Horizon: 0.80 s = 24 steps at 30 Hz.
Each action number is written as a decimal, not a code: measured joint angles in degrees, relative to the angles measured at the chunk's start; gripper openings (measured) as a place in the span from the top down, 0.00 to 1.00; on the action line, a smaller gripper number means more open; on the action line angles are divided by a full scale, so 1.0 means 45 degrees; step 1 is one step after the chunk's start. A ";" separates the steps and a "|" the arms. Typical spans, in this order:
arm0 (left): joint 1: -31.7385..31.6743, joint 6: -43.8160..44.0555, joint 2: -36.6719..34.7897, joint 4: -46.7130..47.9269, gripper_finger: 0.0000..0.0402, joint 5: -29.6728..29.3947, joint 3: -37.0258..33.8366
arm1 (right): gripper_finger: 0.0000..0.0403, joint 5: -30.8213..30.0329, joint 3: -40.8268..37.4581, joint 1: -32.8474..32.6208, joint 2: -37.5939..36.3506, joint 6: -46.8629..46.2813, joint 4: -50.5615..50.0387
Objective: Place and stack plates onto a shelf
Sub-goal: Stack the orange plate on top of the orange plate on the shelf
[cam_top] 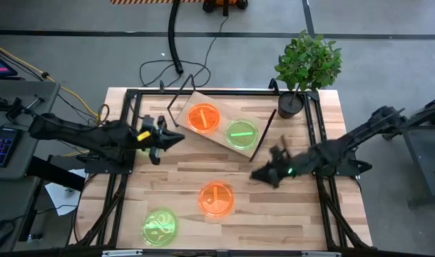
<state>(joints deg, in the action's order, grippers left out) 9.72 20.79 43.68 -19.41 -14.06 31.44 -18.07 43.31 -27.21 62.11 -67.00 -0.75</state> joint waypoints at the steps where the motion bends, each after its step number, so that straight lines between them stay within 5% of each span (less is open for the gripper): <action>1: 0.0000 -0.0162 -0.0202 0.0082 1.00 -0.0087 0.0000 | 0.49 0.0222 0.0000 -0.0240 0.0555 -0.0853 -0.0014; 10: 0.0000 -0.0765 -0.1025 0.0425 1.00 -0.0336 -0.0005 | 0.49 0.0017 0.0432 -0.1111 0.5886 -0.8315 0.0023; 24: 0.0000 -0.0774 -0.1024 0.1076 1.00 -0.0260 -0.0005 | 0.49 0.1112 0.4830 0.0416 1.0676 -0.8624 -0.3310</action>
<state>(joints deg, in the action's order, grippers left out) 9.72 17.31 39.07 -14.57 -15.23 31.42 -13.07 65.05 -25.34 110.15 -105.81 -15.64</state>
